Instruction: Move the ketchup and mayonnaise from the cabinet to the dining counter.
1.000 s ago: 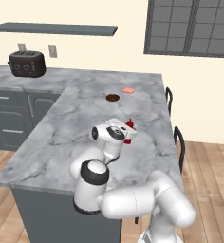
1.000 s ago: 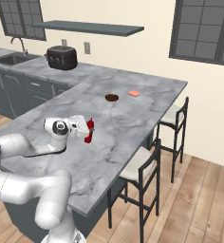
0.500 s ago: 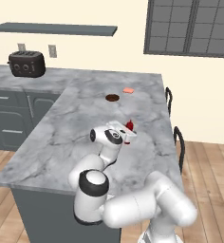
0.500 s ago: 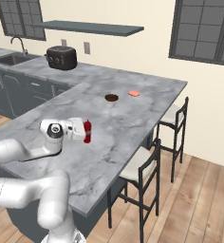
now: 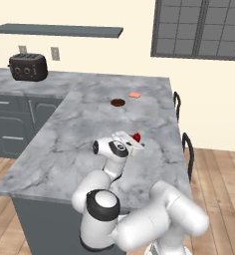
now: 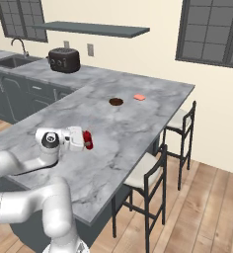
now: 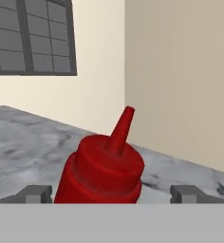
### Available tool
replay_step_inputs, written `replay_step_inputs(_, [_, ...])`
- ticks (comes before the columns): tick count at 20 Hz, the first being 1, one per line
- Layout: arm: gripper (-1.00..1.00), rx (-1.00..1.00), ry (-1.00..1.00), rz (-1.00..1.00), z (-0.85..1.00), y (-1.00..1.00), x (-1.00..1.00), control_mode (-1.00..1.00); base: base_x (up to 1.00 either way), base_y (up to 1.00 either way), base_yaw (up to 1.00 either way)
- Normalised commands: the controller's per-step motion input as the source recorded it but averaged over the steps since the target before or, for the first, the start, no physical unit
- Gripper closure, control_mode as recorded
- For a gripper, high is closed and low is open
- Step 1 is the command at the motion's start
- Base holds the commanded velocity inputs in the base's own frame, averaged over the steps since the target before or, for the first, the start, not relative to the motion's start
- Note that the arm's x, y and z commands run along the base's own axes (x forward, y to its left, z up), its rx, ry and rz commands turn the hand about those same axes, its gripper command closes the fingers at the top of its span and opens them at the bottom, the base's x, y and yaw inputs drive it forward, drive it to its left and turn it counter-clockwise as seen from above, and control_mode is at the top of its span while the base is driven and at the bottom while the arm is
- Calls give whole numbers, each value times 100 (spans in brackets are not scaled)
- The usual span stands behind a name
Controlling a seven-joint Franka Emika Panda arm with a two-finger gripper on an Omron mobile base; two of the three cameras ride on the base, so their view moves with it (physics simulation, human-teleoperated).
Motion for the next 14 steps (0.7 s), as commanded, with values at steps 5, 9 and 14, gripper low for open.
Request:
replay_step_inputs(5, [-100,0,0,-2,4,27,-8,-100,0,0,0])
replay_step_inputs(9, [-100,0,0,-1,4,29,1,-100,0,0,0])
replay_step_inputs(14, [-100,0,0,-1,7,16,33,-100,0,0,0])
